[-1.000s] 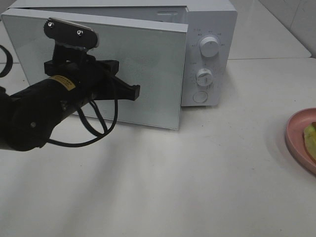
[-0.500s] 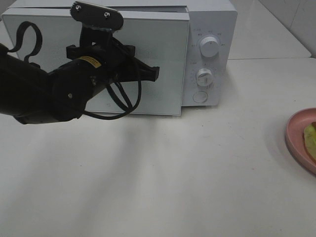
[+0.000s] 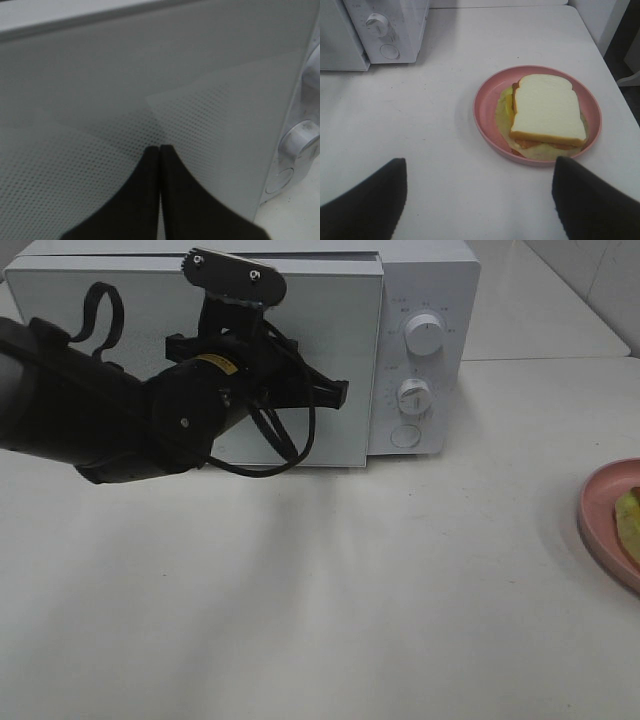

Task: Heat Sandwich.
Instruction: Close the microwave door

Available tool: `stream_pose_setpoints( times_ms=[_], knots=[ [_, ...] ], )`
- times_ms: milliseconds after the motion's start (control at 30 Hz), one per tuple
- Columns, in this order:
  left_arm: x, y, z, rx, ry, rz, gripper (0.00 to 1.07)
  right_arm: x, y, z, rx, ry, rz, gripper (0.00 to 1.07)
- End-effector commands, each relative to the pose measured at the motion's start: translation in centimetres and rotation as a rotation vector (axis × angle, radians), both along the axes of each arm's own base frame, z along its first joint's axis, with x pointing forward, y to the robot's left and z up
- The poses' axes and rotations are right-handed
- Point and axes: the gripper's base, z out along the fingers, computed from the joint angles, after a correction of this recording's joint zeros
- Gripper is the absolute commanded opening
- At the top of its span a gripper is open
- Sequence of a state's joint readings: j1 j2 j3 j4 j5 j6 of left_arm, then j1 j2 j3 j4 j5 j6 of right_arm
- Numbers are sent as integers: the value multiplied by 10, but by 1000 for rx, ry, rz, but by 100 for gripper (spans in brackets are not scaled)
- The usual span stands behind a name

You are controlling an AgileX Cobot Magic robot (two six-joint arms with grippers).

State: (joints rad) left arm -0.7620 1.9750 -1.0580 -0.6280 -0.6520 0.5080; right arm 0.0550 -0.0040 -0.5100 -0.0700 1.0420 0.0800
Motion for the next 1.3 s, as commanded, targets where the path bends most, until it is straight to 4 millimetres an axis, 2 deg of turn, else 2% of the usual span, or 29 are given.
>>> stream_pose_setpoints(
  times_ms=[33, 267, 767, 1067, 1133, 1300],
  knots=[
    [14, -1, 10, -36, -59, 45, 0, -3, 0, -1, -5, -26, -3, 76],
    [36, 5, 10, -33, -63, 79, 0, -3, 0, -1, -5, -26, -3, 76],
    [33, 3, 13, -32, -36, 58, 0, -3, 0, -1, -5, -26, -3, 76],
    [18, -10, 18, -36, 53, -3, 0, -3, 0, -1, -5, -26, -3, 76],
    [9, -18, 22, -15, 47, -31, 0, -3, 0, -1, -5, -26, -3, 76],
    [-2, -23, 26, -1, 90, -34, 0, -3, 0, -1, -5, -26, -3, 76]
  ],
)
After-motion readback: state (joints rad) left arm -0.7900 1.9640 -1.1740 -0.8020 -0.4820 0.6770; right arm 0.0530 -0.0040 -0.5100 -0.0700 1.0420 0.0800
